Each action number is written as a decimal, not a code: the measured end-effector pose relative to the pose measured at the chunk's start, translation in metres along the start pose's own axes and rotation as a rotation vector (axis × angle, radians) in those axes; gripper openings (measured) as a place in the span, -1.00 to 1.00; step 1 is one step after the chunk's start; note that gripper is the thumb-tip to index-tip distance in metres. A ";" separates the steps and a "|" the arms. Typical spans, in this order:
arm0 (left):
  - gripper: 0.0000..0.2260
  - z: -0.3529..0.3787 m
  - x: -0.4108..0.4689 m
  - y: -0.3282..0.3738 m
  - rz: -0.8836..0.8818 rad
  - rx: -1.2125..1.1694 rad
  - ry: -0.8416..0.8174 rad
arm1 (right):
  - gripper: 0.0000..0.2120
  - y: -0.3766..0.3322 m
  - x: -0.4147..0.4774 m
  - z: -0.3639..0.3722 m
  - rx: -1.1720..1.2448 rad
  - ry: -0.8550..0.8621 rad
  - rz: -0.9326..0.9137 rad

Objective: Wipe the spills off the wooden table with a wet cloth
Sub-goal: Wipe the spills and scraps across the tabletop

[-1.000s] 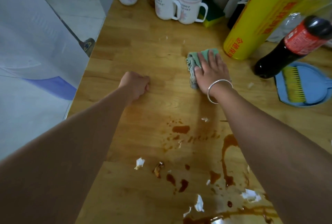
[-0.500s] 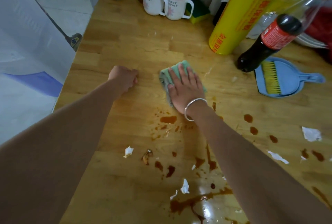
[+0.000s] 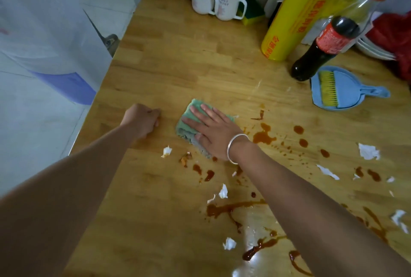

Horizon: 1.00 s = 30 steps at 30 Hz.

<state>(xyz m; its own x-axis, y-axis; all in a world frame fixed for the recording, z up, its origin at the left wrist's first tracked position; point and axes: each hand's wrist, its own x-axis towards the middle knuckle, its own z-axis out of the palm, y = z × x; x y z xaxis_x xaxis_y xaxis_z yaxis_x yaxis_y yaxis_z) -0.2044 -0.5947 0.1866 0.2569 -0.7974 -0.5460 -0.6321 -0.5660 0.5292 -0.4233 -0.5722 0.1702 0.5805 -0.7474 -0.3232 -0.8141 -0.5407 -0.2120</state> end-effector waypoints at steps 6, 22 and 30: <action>-0.60 -0.009 -0.024 -0.051 -0.121 -0.180 0.074 | -0.51 0.011 0.026 -0.002 0.114 0.038 0.291; -0.63 0.004 -0.055 -0.076 -0.192 -0.323 0.174 | -0.51 -0.105 0.035 0.026 0.008 0.076 0.018; -0.62 0.001 -0.058 -0.077 -0.173 -0.310 0.175 | -0.50 -0.060 -0.001 0.025 0.039 0.048 0.177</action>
<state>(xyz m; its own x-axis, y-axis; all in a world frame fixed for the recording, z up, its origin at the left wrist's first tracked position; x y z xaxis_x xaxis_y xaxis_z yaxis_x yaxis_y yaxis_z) -0.1714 -0.5048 0.1766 0.4778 -0.6930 -0.5398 -0.3248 -0.7103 0.6244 -0.3756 -0.5290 0.1600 0.4279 -0.8475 -0.3139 -0.9029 -0.3848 -0.1918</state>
